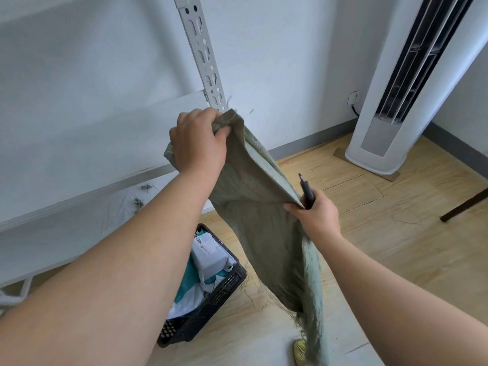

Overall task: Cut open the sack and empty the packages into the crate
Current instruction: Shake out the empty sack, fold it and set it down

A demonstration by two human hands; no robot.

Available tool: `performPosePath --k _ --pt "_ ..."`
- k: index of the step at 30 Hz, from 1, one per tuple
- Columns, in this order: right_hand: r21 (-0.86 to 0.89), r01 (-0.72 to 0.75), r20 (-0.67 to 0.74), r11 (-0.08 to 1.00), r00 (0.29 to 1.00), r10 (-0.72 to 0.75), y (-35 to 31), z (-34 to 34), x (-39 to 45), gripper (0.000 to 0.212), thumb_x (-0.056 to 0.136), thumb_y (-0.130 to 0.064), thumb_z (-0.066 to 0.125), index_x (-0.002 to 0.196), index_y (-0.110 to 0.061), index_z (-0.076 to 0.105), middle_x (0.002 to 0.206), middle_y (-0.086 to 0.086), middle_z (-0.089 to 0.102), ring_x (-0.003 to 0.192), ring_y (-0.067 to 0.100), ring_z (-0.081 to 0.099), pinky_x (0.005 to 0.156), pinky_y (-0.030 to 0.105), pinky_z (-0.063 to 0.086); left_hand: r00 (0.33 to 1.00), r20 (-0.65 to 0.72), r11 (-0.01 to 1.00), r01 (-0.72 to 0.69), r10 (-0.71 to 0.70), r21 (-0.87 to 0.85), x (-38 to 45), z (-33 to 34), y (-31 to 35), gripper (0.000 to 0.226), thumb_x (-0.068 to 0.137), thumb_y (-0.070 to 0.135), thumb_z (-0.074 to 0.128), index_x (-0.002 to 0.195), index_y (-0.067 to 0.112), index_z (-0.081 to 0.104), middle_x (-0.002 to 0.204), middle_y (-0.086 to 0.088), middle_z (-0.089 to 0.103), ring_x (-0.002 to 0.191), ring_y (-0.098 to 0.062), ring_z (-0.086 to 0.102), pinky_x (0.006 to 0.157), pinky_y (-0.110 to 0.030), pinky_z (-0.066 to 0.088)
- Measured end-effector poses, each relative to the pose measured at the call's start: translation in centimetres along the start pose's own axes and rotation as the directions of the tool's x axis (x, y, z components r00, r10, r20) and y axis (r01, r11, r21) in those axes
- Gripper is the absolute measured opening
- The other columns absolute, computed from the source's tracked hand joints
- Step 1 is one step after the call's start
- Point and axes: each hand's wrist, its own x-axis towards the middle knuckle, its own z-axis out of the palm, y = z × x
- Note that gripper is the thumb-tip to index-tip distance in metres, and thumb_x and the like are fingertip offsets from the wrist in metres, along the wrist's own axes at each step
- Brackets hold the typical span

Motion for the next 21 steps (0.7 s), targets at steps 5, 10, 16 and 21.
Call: performPosePath --k 5,10,16,21 --pt "-0.135 0.001 0.301 0.991 0.953 0.040 0.3 -0.3 0.3 0.027 0.078 -0.030 0.076 0.101 -0.022 0.063 0.090 -0.002 0.065 0.082 0.017 0.059 0.068 0.029 0.043 0.998 0.007 0.990 0.056 -0.057 0.126 0.6 -0.3 -1.1 0.020 0.087 0.027 0.065 0.104 0.018 0.068 0.116 -0.004 0.056 0.111 -0.030 0.049 0.085 -0.037 0.041" --pt "0.308 -0.265 0.435 0.914 0.893 0.112 0.3 0.1 -0.9 0.039 0.068 -0.036 0.084 0.095 -0.017 0.064 0.092 0.005 0.070 0.082 0.021 0.066 0.072 0.032 0.054 0.984 0.159 0.971 0.115 -0.083 -0.207 2.6 0.4 -0.1 0.043 0.087 0.023 0.061 0.128 0.021 0.049 0.138 -0.005 0.041 0.118 -0.021 0.052 0.095 -0.027 0.039" --pt "0.620 -0.366 0.413 0.694 0.904 0.108 -1.8 -2.0 0.5 0.020 0.084 -0.023 0.073 0.092 -0.007 0.064 0.085 0.010 0.070 0.072 0.022 0.069 0.069 0.032 0.057 0.913 0.224 0.793 0.407 -0.340 -0.453 -1.1 4.3 -3.8 0.088 0.080 0.035 0.071 0.150 0.018 0.020 0.154 -0.007 0.023 0.141 -0.022 0.032 0.116 -0.036 0.027" --pt "0.582 -0.378 0.474 0.721 0.877 0.077 -3.0 -4.7 2.0 0.035 0.088 -0.031 0.067 0.111 -0.004 0.065 0.093 0.009 0.071 0.080 0.022 0.071 0.073 0.032 0.058 0.451 0.628 0.408 0.885 -0.635 -0.223 -10.4 8.8 -9.1 0.105 0.074 0.064 0.066 0.151 0.021 0.009 0.155 -0.005 0.029 0.137 -0.031 0.037 0.111 -0.042 0.033"
